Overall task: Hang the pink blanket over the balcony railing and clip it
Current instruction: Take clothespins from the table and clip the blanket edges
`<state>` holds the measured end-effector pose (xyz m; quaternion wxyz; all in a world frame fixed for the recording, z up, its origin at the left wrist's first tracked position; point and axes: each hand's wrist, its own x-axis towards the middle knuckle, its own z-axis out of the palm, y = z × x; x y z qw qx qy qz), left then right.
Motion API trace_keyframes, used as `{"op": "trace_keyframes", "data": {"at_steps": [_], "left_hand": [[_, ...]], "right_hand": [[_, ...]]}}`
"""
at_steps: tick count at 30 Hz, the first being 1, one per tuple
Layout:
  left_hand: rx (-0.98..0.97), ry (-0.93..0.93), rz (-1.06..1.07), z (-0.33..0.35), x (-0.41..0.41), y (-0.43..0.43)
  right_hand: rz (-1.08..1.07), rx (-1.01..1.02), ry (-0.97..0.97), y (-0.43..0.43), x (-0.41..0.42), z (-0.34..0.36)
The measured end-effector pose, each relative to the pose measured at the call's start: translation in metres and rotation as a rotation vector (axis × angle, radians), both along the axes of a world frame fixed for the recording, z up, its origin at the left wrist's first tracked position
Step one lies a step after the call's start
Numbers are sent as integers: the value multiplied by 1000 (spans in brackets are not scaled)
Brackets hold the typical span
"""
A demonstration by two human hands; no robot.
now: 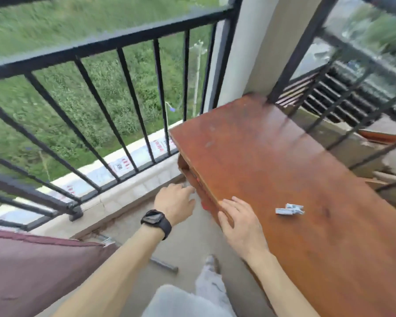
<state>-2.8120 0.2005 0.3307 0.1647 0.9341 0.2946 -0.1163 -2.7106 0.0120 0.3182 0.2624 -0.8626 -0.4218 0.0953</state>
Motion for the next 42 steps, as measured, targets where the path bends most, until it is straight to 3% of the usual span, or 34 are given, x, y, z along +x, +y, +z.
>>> {"op": "trace_keyframes", "data": {"at_steps": [8, 15, 23, 29, 38, 42], "left_hand": [[-59, -105, -309, 30, 100, -92], [-103, 7, -404, 8, 182, -148], [-125, 183, -290, -64, 285, -178], [-90, 232, -256, -99, 312, -215], [-144, 187, -100, -126, 275, -204], [-285, 113, 98, -99, 223, -174]], "right_hand": [[-360, -105, -3, -115, 51, 36], [-400, -240, 70, -172, 125, 11], [-304, -369, 138, -177, 261, -61], [-197, -465, 202, -178, 303, -92], [-214, -514, 31, -183, 282, -135], [-182, -619, 131, -169, 265, -117]]}}
